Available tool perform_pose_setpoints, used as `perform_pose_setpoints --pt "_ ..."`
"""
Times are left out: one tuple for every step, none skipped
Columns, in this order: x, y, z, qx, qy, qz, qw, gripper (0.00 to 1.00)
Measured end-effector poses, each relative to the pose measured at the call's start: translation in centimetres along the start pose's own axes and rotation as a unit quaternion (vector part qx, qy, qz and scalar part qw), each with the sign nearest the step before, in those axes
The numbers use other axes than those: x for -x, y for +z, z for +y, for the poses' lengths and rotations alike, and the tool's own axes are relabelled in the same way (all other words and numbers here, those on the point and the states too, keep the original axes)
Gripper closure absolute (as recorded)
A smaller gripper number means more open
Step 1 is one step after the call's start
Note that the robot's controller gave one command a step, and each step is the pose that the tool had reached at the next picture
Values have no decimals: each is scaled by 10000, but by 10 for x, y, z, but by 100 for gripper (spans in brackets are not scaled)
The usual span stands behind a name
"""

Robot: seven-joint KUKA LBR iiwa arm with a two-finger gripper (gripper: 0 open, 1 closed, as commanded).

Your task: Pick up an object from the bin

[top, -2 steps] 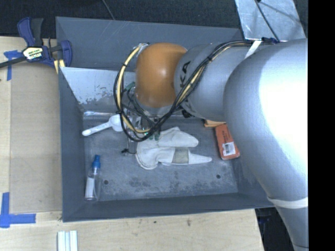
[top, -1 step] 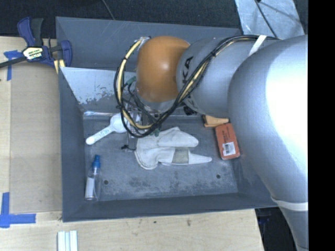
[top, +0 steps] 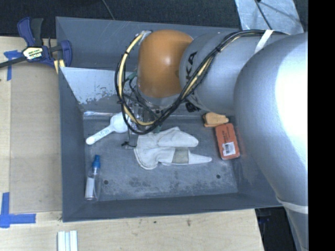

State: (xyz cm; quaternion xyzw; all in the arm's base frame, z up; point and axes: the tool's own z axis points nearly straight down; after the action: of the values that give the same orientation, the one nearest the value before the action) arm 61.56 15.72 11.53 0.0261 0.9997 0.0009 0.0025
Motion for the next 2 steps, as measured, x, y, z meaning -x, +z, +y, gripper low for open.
perform_pose_setpoints --pt "1 19 2 -4 97 15 10000 100" --pt "1 19 2 -5 98 15 10000 100"
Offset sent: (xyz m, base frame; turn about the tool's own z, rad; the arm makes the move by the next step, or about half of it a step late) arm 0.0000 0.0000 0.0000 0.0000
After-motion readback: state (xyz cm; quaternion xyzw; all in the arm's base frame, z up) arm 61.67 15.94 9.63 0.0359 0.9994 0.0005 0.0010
